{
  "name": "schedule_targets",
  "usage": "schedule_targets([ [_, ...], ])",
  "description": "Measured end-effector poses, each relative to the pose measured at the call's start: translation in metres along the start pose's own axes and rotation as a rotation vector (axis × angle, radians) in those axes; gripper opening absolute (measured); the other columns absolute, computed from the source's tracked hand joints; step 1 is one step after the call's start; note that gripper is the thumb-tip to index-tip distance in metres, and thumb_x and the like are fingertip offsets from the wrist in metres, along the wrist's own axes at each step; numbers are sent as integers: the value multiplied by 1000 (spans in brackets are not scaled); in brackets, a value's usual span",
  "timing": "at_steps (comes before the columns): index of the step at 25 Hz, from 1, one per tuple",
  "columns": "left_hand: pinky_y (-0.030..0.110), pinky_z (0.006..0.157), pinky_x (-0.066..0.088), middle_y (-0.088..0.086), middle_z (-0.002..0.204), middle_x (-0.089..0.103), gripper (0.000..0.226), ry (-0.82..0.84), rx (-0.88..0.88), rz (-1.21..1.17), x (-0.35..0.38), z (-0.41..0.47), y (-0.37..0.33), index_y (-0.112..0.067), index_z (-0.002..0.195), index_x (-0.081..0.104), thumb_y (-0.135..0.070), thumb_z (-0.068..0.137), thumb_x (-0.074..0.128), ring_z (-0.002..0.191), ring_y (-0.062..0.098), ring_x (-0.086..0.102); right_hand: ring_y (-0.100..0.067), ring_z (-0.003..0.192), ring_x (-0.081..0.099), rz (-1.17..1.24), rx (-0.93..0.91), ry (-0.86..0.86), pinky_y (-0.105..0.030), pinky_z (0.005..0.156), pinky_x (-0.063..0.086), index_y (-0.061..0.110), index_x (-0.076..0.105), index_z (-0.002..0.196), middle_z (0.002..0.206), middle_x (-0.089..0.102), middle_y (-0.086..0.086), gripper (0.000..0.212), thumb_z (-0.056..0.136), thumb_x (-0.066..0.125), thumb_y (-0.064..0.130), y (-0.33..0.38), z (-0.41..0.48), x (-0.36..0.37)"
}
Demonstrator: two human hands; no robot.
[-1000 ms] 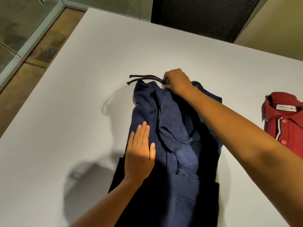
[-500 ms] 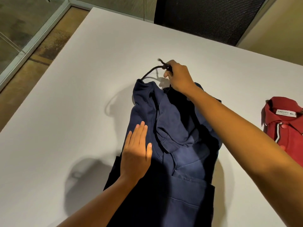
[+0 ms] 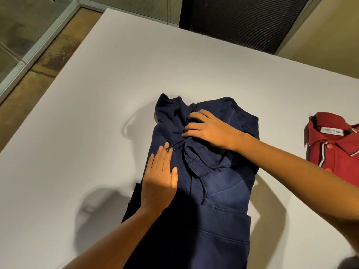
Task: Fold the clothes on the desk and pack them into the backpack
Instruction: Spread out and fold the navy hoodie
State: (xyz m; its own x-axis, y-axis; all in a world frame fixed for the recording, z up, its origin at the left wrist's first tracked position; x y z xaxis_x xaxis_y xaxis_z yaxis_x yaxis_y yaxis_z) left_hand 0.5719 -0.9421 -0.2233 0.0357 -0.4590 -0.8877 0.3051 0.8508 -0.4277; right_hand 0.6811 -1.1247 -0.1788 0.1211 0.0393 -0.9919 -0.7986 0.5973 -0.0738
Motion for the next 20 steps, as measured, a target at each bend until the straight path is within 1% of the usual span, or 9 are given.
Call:
schedule_targets([
  [3,44,116,29,7,154,34,51,1,-2,-13,0,0,1,-4,144,41,-17,95,46,145,21,28,-38,106,62,-10,-147,20,-42,87,52,12,76,89,86,70,1,37,88,40,11,-4,4,-10],
  [5,43,117,28,6,155,34,52,3,-11,-29,0,1,0,-5,145,40,-17,95,46,145,19,27,-39,102,64,21,-203,64,-45,82,55,12,78,83,82,69,0,32,84,46,10,-8,5,-15],
  [7,42,118,27,5,155,34,52,-2,-22,-47,-1,1,1,-6,145,40,-18,95,46,145,18,26,-36,100,65,34,-164,74,-45,81,54,15,78,81,84,70,-1,35,84,43,14,-7,6,-14],
  [9,40,118,25,4,155,33,52,1,-22,-54,-2,0,2,-7,146,39,-19,96,46,146,17,25,-32,105,62,36,-30,75,-45,90,47,17,76,91,99,69,-3,38,85,38,14,3,5,-10],
  [10,40,119,24,4,156,32,52,11,-20,-53,-2,-1,2,-7,147,38,-20,97,45,146,16,24,-30,110,59,40,50,46,-46,94,41,18,72,100,111,67,-4,36,86,40,10,9,3,-9],
  [12,38,120,21,1,158,27,53,72,-34,-44,1,-1,4,-9,149,33,-25,99,39,147,14,18,-31,121,48,119,251,-55,-43,101,32,15,65,116,132,57,-9,44,83,40,-1,22,0,-17],
  [16,34,122,11,-4,161,15,62,192,-72,24,6,4,6,-15,153,21,-38,97,18,149,10,8,-25,132,39,382,693,-306,-28,112,25,9,62,123,141,48,-12,57,76,48,-19,53,-27,-44],
  [18,32,122,8,-5,161,13,62,200,-78,-2,5,5,6,-16,154,20,-39,96,18,148,9,6,-20,137,37,446,855,-365,-32,114,30,10,60,127,144,46,-6,48,86,51,-14,81,-51,-41],
  [20,32,122,9,-6,161,14,59,191,-80,-31,4,4,7,-16,154,21,-36,98,22,148,9,7,-17,143,31,477,984,-372,-36,115,31,12,54,135,149,41,-1,43,95,52,-2,114,-77,-26],
])
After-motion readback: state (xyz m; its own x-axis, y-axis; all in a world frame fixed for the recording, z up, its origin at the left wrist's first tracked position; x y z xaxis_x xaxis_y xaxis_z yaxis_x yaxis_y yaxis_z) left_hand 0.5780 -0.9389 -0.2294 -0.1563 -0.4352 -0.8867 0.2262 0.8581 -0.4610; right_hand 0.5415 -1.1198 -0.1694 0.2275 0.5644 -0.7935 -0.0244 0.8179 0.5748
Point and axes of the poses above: each hand's wrist, its own z-axis towards the middle knuckle, its own x-axis out of the palm, y = z × x, the point moved 4 cm from there along z, towards the middle knuckle
